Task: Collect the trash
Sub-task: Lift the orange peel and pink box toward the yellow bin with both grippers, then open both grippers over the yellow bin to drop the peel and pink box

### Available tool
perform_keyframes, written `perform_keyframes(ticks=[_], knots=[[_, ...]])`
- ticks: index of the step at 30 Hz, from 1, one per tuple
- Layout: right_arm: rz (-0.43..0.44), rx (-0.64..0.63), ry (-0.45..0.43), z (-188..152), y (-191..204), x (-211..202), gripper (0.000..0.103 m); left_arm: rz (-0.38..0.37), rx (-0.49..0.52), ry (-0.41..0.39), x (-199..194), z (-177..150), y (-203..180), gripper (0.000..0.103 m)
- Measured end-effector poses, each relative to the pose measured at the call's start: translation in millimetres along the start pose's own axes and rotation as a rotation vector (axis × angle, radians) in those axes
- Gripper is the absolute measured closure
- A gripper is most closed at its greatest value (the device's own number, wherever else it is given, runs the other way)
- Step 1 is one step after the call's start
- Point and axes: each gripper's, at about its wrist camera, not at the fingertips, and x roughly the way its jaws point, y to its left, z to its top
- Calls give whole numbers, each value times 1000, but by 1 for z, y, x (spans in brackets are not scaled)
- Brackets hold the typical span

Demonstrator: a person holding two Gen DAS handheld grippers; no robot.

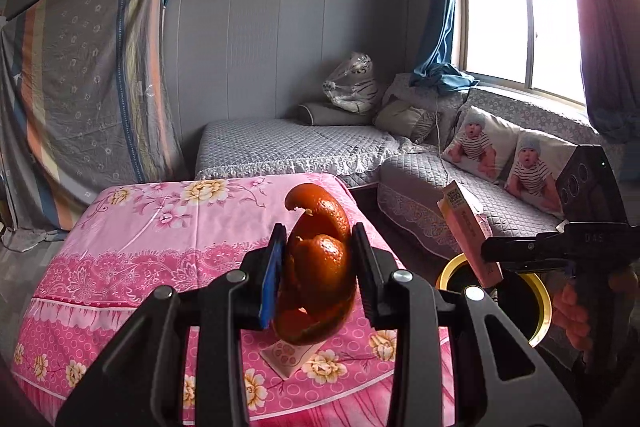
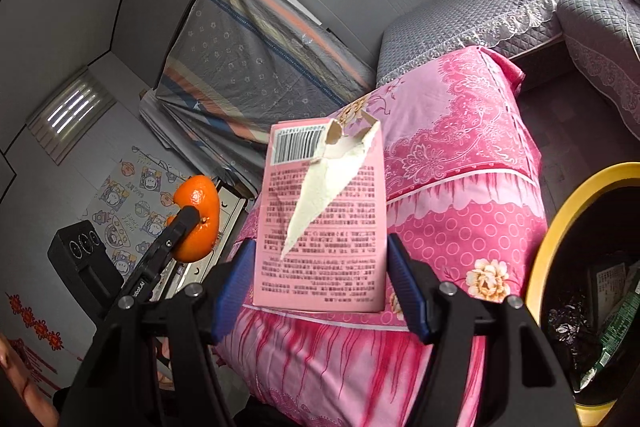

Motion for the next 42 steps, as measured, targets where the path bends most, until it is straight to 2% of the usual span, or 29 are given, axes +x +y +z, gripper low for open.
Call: perform_keyframes(ticks=[15, 28, 36, 42], knots=[[-167, 149, -162, -11, -82, -80, 41, -211, 111, 18, 44, 5, -98, 71], [-336, 235, -236, -30, -133, -109, 41, -356, 196, 61, 76, -7, -158, 71], [-456, 302, -247, -40, -165, -113, 41, -398, 251, 136, 117, -30, -189, 70], [-525, 335, -250, -48, -178, -116, 41, -431, 267, 246, 156, -52, -207, 70]])
